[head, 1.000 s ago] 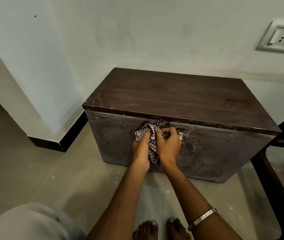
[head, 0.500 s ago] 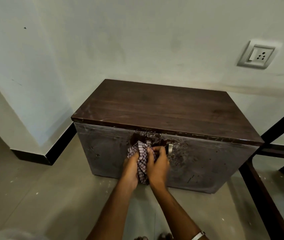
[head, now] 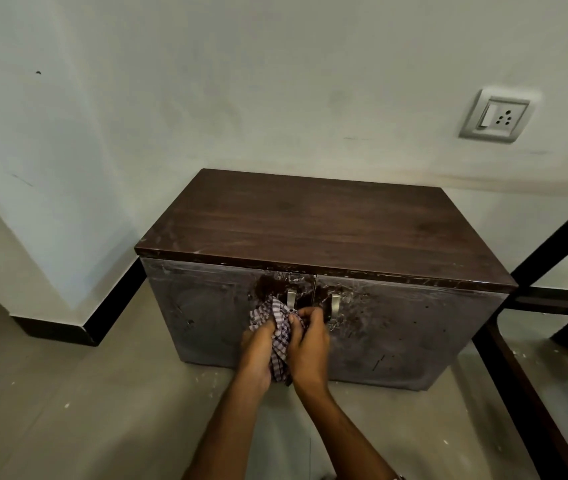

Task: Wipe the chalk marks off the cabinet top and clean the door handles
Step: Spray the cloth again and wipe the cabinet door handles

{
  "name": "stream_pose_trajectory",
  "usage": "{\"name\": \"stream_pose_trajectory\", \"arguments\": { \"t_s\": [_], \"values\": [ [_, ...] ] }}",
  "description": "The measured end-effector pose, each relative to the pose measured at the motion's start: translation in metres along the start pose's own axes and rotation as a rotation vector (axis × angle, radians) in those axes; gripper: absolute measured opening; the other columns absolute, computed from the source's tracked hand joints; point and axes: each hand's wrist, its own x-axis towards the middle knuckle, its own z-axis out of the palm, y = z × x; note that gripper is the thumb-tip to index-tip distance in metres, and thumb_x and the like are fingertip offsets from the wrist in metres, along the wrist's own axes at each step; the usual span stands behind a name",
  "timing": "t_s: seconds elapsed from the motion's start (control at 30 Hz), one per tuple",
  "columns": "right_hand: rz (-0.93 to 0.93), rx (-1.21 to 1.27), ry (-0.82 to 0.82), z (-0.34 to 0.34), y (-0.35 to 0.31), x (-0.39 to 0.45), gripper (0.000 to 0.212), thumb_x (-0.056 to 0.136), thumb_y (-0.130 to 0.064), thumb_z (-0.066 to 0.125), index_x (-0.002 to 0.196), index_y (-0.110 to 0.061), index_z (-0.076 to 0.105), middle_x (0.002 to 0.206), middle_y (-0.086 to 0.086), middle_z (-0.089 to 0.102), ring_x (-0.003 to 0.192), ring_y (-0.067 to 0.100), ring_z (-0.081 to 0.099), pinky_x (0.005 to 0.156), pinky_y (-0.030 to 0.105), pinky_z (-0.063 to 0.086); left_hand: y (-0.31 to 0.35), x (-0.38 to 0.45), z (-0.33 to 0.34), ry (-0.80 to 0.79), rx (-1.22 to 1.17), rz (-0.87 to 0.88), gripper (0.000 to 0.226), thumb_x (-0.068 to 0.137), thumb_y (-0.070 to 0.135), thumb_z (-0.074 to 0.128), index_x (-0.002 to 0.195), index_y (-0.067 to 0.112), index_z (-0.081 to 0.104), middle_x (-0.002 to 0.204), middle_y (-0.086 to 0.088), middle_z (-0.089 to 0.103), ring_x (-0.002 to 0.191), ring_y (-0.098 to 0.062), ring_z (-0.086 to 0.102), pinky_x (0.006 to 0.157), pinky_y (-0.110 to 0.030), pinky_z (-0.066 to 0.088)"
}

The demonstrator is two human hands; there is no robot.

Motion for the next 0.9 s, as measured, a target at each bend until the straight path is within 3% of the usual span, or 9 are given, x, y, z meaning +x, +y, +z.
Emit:
{"name": "stream_pose_trajectory", "arguments": {
  "t_s": [0.17, 0.37, 0.6, 0.9],
  "values": [
    [0.056, -0.027, -0.032, -0.001, 0.003, 0.003, 0.004, 0.100, -0.015, 0.048, 0.103, -0.018, 0.047, 0.100, 0.000, 0.056, 0.090, 0.009, 0.055, 0.062, 0.008, 0.040, -0.001, -0.002, 0.000, 0.020, -0.010, -0.010, 0.030, 0.090, 0.020, 0.059, 0.118, 0.008, 0.058, 0.100, -0.016, 0.070, 0.086, -0.032, 0.069, 0.064, -0.036, 0.056],
    [-0.004, -0.024, 0.005, -0.001, 0.000, 0.000, 0.006, 0.100, -0.018, 0.049, 0.106, -0.016, 0.049, 0.095, -0.008, 0.053, 0.084, -0.004, 0.050, 0.063, 0.003, 0.042, -0.002, 0.002, -0.003, -0.006, 0.005, 0.052, 0.027, 0.089, 0.022, 0.061, 0.114, 0.009, 0.062, 0.098, -0.014, 0.073, 0.085, -0.029, 0.071, 0.067, -0.037, 0.058],
    [0.077, -0.048, -0.033, 0.002, 0.007, 0.006, 0.006, 0.099, -0.011, 0.049, 0.101, -0.017, 0.048, 0.094, -0.004, 0.054, 0.083, 0.004, 0.052, 0.060, 0.005, 0.041, -0.009, 0.012, -0.003, 0.023, 0.034, 0.004, 0.028, 0.089, 0.021, 0.062, 0.115, 0.010, 0.062, 0.100, -0.016, 0.071, 0.088, -0.032, 0.070, 0.076, -0.045, 0.059],
    [0.135, -0.068, -0.028, 0.001, 0.011, 0.016, 0.003, 0.094, -0.013, 0.059, 0.096, -0.013, 0.057, 0.091, 0.000, 0.063, 0.077, 0.001, 0.057, 0.060, 0.009, 0.045, -0.009, 0.010, -0.004, -0.025, 0.028, -0.018, 0.027, 0.091, 0.012, 0.056, 0.114, 0.002, 0.062, 0.103, -0.021, 0.070, 0.086, -0.032, 0.069, 0.051, -0.028, 0.054]
  ]
}}
